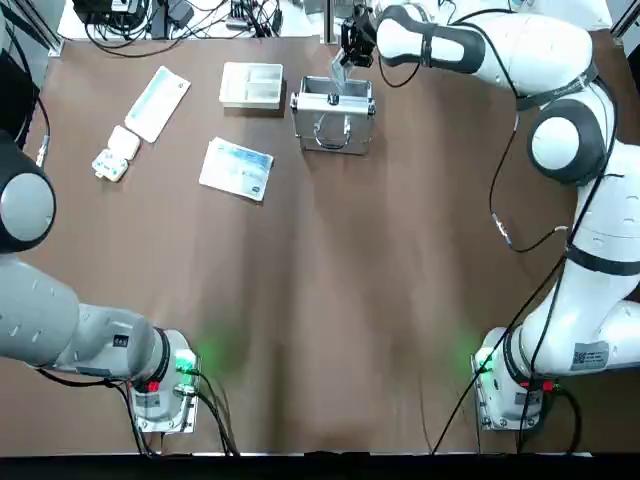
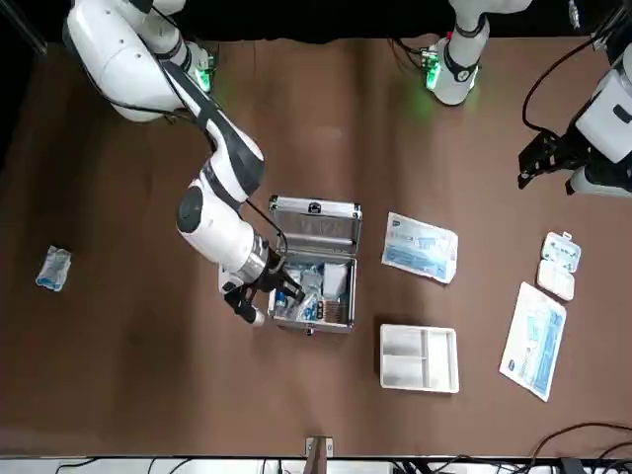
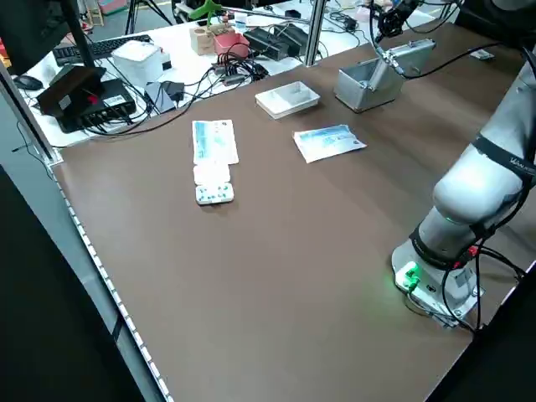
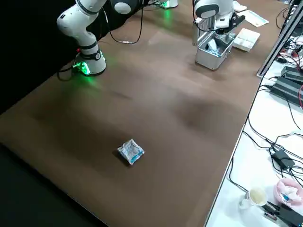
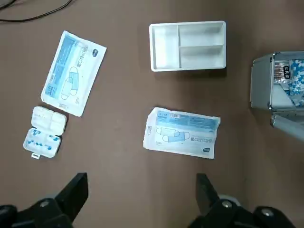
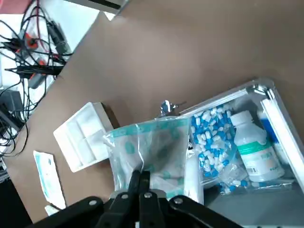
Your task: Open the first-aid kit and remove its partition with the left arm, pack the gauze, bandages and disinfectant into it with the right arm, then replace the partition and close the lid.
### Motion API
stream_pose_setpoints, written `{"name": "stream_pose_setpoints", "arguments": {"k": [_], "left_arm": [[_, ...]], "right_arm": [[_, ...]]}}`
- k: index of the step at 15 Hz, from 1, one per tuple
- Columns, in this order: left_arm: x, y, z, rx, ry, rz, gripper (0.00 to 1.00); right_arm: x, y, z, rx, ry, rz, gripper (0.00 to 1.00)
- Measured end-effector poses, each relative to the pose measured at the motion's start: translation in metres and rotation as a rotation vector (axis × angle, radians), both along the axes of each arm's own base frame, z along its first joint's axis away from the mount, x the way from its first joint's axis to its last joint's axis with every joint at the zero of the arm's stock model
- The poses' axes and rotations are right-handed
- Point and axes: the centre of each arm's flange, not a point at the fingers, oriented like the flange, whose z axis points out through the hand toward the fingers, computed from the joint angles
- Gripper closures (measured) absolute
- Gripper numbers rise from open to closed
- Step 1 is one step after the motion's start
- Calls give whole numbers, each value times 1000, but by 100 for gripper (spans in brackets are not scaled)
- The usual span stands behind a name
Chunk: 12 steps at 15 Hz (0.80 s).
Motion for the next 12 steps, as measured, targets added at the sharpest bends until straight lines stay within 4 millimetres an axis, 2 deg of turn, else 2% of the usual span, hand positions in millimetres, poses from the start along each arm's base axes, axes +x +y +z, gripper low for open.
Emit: {"name": "stream_pose_setpoints", "arguments": {"k": [7,9,12], "left_arm": [[1,4,1,-1,-4,7,0],[1,5,0,-1,-4,10,0],[2,13,0,-1,-4,23,0]], "right_arm": [[-16,31,-51,42,103,-80,99],[-15,32,-57,53,137,-132,99],[-10,28,-54,75,193,-240,99]]}}
